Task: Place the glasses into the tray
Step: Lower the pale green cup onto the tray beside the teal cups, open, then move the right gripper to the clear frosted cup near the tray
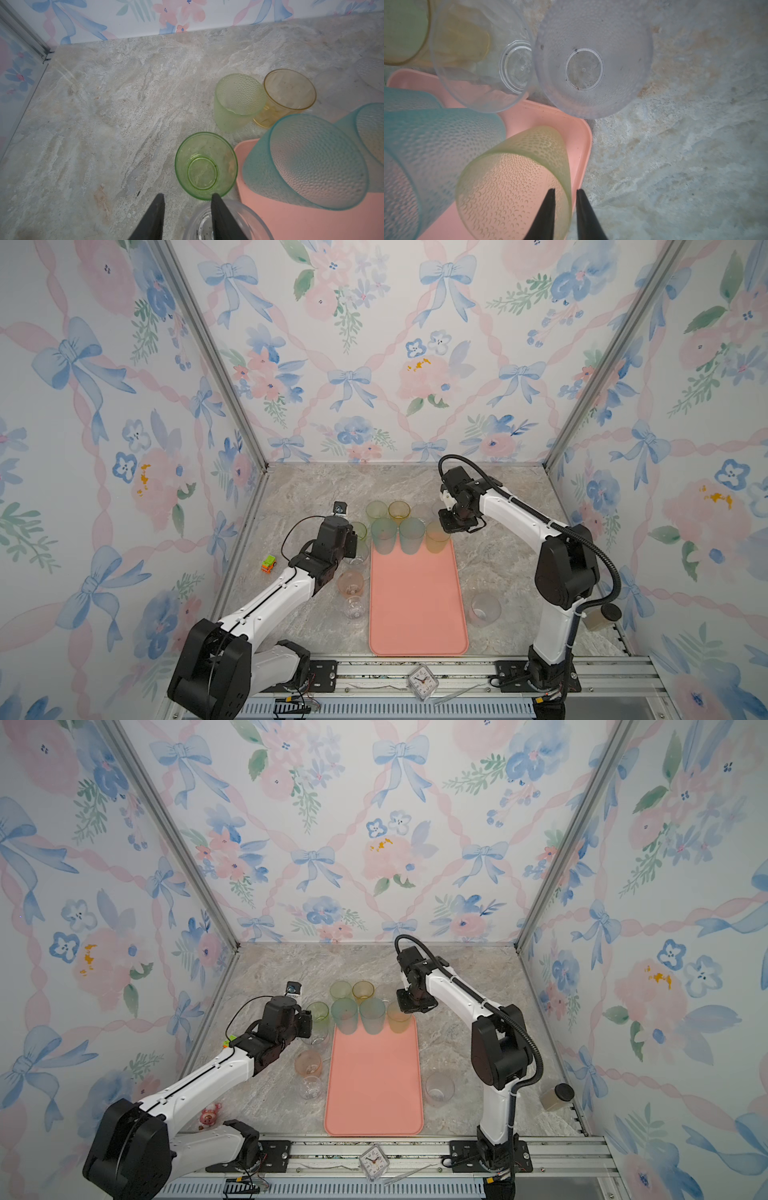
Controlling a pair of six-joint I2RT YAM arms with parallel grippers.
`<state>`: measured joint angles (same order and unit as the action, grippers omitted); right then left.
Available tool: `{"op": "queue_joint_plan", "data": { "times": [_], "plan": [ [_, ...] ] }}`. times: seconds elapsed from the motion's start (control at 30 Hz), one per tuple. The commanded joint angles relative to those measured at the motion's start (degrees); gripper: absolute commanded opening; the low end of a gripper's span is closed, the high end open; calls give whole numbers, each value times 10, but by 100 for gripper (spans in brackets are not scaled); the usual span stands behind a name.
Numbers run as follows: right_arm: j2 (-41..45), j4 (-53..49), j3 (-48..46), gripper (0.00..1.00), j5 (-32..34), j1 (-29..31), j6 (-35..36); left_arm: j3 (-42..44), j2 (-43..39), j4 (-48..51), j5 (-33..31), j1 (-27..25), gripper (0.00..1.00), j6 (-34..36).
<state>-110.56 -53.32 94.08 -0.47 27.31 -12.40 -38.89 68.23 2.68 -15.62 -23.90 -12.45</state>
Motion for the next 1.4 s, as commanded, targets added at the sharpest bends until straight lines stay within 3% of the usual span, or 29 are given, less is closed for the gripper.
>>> {"op": "queue_joint_plan", "data": {
  "times": [0.0, 0.57, 0.77, 1.03, 1.37],
  "plan": [
    [-1, -13, 13, 30, -3, 8, 5, -9, 1, -8, 3, 4, 39, 9],
    [113, 4, -34, 42, 13, 0, 1, -11, -24, 20, 10, 3, 34, 6],
    [240, -20, -124, 40, 37, -6, -9, -4, -38, 24, 6, 2, 34, 3],
    [431, -76, -286, 36, 57, -2, -75, -2, -28, 22, 3, 2, 34, -2],
    [574, -153, -369, 30, 62, 36, -172, -7, -19, 9, -3, 3, 34, 2]
  ]
}}
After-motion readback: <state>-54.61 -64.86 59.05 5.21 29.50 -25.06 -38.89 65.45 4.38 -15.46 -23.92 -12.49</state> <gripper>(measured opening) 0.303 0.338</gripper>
